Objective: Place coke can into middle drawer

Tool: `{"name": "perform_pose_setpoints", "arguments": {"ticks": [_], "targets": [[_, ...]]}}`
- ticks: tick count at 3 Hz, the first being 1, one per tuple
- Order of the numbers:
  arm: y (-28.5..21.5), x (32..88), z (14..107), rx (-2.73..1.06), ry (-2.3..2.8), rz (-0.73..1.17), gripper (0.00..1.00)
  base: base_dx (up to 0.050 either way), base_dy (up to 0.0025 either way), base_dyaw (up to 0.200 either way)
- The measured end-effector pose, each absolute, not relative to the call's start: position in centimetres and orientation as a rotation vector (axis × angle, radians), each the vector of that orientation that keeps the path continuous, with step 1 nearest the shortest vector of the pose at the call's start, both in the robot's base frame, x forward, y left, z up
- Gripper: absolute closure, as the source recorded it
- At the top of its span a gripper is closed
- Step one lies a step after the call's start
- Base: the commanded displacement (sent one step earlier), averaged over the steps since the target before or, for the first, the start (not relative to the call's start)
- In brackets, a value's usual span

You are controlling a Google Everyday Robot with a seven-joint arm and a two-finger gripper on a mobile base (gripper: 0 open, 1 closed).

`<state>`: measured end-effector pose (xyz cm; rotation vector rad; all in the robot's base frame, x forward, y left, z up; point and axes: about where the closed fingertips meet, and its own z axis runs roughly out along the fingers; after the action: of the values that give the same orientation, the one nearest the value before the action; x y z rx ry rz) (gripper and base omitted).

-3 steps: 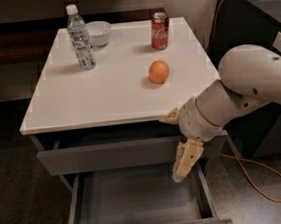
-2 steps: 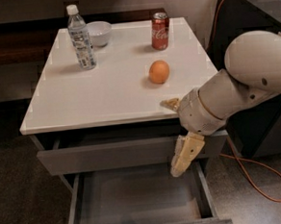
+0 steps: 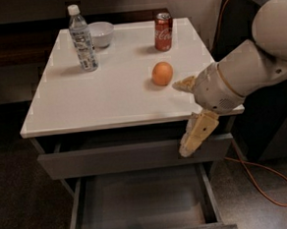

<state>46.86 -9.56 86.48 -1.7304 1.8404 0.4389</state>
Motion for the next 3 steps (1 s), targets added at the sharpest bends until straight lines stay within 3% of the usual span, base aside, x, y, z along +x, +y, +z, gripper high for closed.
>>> {"name": "perform_pose_setpoints", "arguments": {"ticks": [3], "targets": [[-13.0,53.4,92.8,-1.381,1.876,0.345,0.00,0.000,0.00000,0.000]]}}
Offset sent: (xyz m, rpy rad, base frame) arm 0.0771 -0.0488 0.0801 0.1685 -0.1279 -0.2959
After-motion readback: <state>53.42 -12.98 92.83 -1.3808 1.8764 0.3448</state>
